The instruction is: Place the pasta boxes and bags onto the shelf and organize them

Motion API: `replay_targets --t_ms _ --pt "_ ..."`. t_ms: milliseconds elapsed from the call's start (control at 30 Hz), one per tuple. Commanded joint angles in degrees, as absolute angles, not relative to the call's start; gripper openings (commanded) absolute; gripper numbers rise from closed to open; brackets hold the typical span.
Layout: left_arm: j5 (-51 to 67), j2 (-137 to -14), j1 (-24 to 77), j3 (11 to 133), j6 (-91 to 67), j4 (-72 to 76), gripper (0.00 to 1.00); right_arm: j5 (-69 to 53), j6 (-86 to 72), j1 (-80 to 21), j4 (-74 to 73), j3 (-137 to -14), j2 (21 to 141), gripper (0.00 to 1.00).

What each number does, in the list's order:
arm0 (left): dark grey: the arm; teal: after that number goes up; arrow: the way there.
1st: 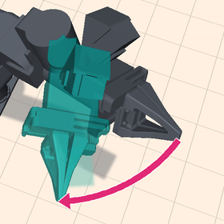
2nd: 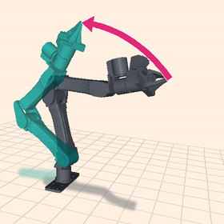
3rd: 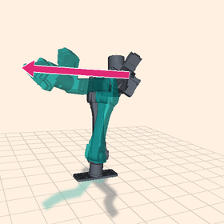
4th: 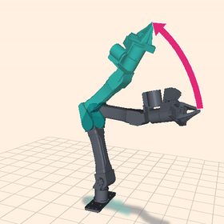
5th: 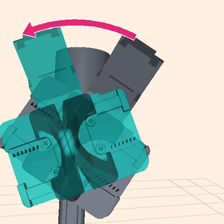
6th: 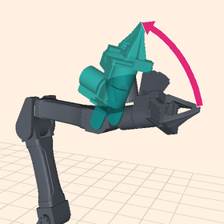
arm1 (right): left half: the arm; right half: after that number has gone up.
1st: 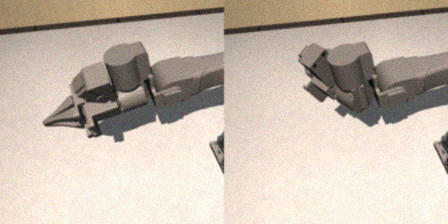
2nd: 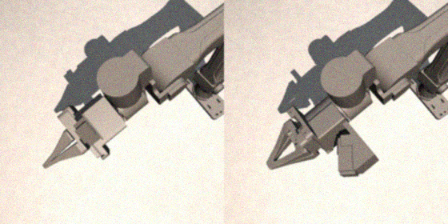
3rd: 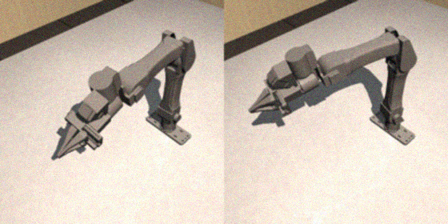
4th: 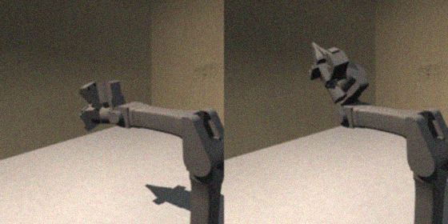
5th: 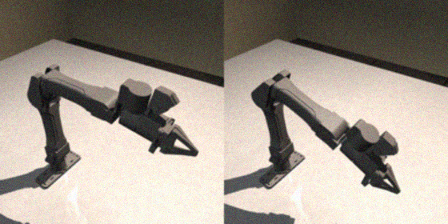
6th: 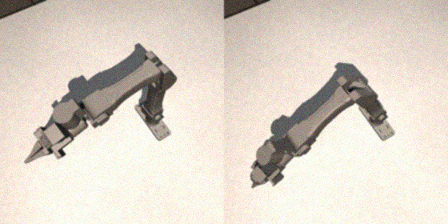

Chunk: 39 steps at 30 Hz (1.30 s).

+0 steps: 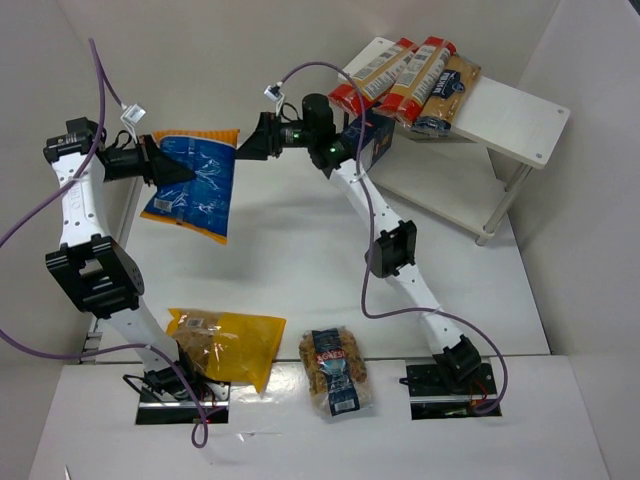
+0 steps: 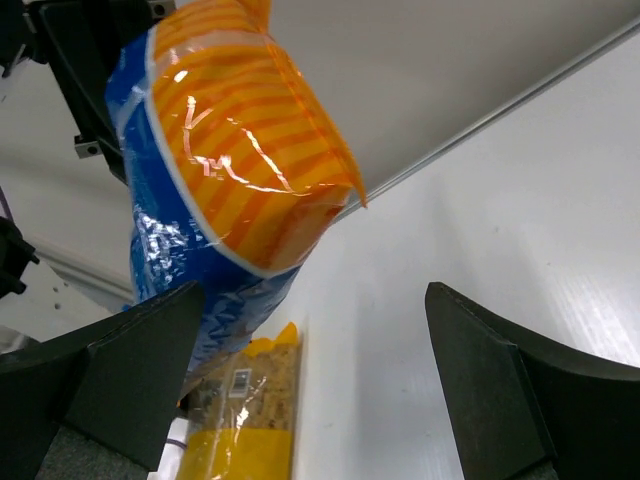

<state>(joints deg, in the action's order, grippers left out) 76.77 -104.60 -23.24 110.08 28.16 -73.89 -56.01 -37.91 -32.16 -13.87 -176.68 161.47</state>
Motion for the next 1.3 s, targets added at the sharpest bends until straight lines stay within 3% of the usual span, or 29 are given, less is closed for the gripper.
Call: replay_targets --t_ms 0,333,767,833,900,1000,1033,1167,1267 --pt "97.38 -103.36 -23.12 110.65 28.56 -74.18 0.00 -55.89 -46.22 -34.28 -7.04 -179.82 164.79 0.99" --pt "97.38 -104.41 -23.12 111.97 30.32 -73.65 0.00 -57.74 -57.46 -38.41 5.44 -179.82 166.20 0.99" --pt "97.38 -103.89 -23.12 110.57 31.82 -73.65 0.00 -62.58 -64.42 -43.86 8.17 -179.82 164.53 0.99" --pt "97.38 -103.36 -23.73 110.57 31.82 -73.65 0.00 -62.58 -65.04 -44.38 8.17 -179.82 164.01 0.92" --pt "97.38 -103.36 -23.73 109.95 31.82 -73.65 0.00 -62.58 -65.04 -44.38 8.27 -179.82 164.00 0.61" --pt "97.38 -102.83 -23.73 108.55 31.82 -73.65 0.00 -62.05 -65.04 -44.38 7.65 -179.82 164.00 0.28" --pt "97.38 -102.83 -23.73 108.02 32.34 -73.65 0.00 -62.05 -65.04 -44.38 7.65 -179.82 164.00 0.00" --pt "97.38 -102.83 -23.73 108.02 32.87 -73.65 0.01 -63.37 -63.55 -45.44 9.05 -179.82 163.39 0.00" --pt "97.38 -102.83 -26.36 106.18 33.65 -74.18 0.41 -63.37 -58.81 -44.12 3.80 -179.82 161.37 0.00"
